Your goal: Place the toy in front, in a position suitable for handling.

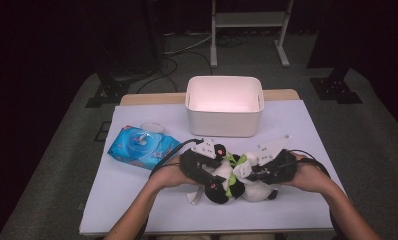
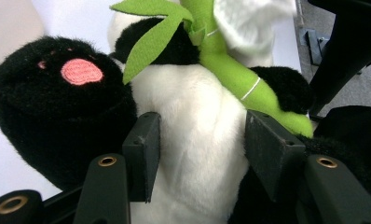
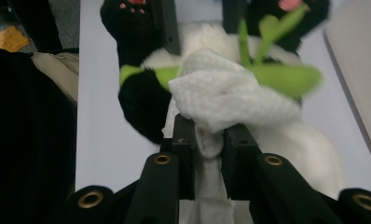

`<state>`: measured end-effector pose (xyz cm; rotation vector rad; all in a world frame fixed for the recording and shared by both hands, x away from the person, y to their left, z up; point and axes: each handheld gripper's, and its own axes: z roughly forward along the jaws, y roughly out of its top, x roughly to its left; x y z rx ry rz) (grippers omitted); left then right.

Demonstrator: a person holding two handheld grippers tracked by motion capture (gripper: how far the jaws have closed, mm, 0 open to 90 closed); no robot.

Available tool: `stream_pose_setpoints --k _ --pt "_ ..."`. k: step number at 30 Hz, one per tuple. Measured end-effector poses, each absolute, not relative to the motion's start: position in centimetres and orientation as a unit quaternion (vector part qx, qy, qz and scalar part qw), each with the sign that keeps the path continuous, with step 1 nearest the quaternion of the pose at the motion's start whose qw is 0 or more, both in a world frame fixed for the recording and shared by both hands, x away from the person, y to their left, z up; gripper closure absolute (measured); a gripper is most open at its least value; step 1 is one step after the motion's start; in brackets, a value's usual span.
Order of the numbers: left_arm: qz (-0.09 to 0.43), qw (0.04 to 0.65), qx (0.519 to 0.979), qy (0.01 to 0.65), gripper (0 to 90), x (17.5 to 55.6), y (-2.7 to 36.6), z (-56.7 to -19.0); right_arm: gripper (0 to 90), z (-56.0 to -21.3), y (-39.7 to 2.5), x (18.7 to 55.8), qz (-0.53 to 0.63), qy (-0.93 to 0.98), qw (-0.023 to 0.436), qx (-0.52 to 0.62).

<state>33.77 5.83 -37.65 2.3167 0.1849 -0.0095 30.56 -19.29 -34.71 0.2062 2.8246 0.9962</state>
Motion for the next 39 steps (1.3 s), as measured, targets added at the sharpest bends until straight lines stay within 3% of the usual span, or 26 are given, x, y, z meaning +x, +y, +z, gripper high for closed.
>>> stream_pose_setpoints --k 12,25,39 --pt "0.01 0.394 0.917 0.068 46.3 33.8 7.9 -36.4 76.6 -35.2 -17.3 30.4 0.323 0.943 0.047 0.062" --pt "-0.002 0.383 0.922 0.06 47.5 34.4 7.7 -37.0 76.6 -34.6 -15.0 29.9 0.326 0.944 0.04 0.036" --pt "0.001 0.375 0.925 0.062 48.2 33.7 7.3 -37.0 76.7 -31.6 -14.1 32.4 0.322 0.943 0.077 0.032"
